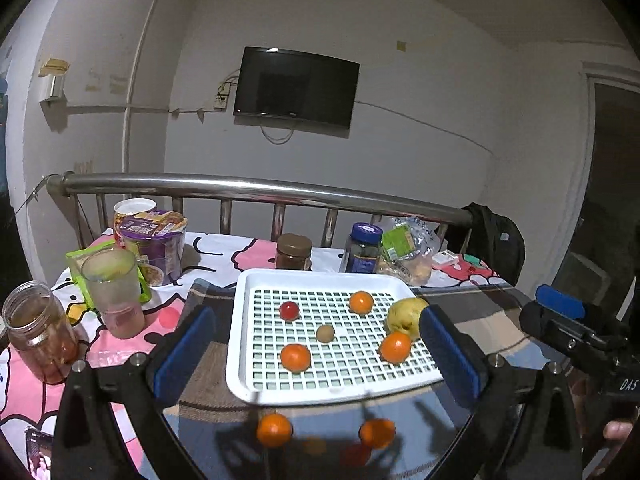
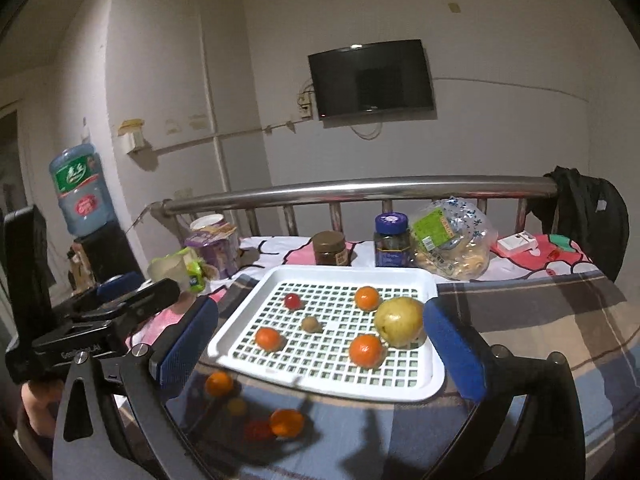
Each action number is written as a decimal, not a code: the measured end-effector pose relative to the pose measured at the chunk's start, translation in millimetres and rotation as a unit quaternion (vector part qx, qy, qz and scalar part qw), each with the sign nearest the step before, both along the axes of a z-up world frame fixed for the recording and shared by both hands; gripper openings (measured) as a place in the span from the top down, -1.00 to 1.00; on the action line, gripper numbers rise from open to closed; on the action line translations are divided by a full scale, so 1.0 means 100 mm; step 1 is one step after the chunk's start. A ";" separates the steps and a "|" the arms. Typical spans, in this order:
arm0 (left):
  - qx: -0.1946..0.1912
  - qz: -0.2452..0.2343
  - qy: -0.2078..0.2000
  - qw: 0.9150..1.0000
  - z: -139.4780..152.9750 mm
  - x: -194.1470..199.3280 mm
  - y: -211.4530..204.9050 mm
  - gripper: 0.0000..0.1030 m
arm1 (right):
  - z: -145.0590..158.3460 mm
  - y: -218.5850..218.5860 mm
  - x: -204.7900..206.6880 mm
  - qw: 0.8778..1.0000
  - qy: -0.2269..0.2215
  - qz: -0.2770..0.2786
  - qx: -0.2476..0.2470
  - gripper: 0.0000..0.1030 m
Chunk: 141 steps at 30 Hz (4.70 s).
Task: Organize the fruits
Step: 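Withdraw both grippers from the tray toward the loose fruit on the cloth, then grasp a mandarin with the right gripper while the left gripper grasps another mandarin, then carry both mandarins over the tray and open both grippers to release them, then withdraw both grippers from the tray toward the kiwi and red tomato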
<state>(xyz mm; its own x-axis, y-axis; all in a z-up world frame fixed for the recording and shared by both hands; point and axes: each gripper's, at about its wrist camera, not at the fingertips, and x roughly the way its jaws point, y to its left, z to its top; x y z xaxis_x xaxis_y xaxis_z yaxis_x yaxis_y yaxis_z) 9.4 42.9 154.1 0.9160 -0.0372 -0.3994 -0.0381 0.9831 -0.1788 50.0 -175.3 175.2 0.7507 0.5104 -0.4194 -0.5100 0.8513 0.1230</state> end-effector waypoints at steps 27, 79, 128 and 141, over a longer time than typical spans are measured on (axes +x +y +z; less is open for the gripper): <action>0.016 0.002 0.137 0.990 -1.02 0.16 0.16 -0.69 | -0.98 0.24 0.10 0.991 0.131 0.024 -0.012 -0.82; 0.010 -0.055 0.144 0.988 -0.83 -0.02 -0.14 0.29 | -1.00 -0.13 -0.03 0.988 0.154 0.025 -0.007 0.30; -0.028 -0.021 0.268 0.963 -1.26 1.86 0.34 0.29 | -1.21 1.03 2.01 0.960 0.222 -0.003 -0.170 0.30; -0.033 -0.017 0.233 0.972 -1.07 1.74 0.40 -0.62 | -1.38 1.23 2.03 0.943 0.178 -0.046 -0.279 0.13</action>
<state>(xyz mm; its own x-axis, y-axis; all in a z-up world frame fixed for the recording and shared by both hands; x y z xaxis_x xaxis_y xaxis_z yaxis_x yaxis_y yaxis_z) 183.4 83.2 46.6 0.6339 -0.1036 -0.7665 -0.0984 0.9721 -0.2128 253.4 -52.4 37.6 0.5421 0.0759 -0.8369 -0.4422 0.8726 -0.2073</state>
